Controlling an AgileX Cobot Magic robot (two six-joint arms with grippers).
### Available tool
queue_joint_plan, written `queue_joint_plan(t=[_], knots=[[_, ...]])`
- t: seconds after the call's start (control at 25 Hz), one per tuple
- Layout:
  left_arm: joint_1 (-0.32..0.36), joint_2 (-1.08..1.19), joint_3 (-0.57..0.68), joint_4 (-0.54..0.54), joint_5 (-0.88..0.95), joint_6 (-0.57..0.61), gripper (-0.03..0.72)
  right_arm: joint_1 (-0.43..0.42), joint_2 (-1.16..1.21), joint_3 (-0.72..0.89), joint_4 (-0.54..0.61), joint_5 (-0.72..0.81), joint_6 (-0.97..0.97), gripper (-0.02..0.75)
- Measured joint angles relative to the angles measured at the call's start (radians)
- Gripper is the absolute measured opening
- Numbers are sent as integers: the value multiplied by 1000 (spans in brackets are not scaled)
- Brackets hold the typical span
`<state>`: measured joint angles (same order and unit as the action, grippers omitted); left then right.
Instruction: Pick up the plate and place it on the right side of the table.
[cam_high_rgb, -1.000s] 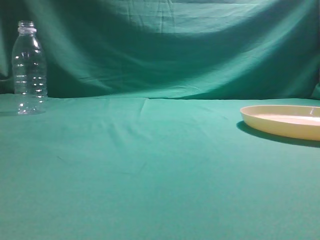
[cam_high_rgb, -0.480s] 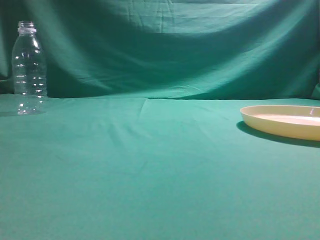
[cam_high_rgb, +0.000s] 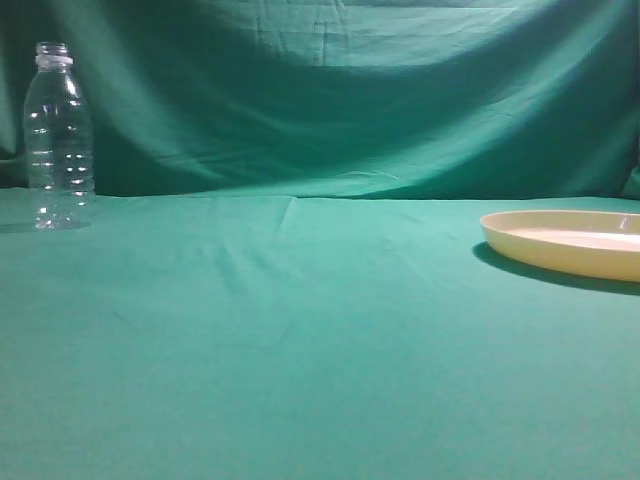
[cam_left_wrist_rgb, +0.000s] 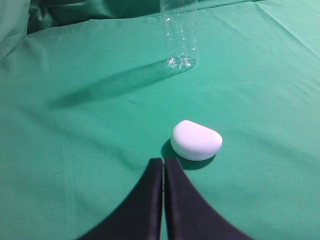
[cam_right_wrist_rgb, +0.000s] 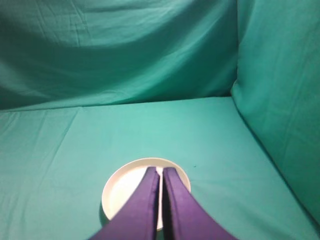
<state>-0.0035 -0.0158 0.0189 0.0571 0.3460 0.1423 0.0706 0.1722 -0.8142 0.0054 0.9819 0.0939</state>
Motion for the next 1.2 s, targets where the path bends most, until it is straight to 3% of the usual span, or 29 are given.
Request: queue_joint_plan(t=[0.28,0.56,0.8,1.2], knots=[[0,0,0,0,0,0,0,0,-70,65,23,-71,0,0],[0,0,0,0,0,0,0,0,-109,362,36,-364,0,0],[0,0,0,0,0,0,0,0,-183,638,-23,-550,-2,0],[0,0,0,0,0,0,0,0,-183,839,-52,-586,-2,0]])
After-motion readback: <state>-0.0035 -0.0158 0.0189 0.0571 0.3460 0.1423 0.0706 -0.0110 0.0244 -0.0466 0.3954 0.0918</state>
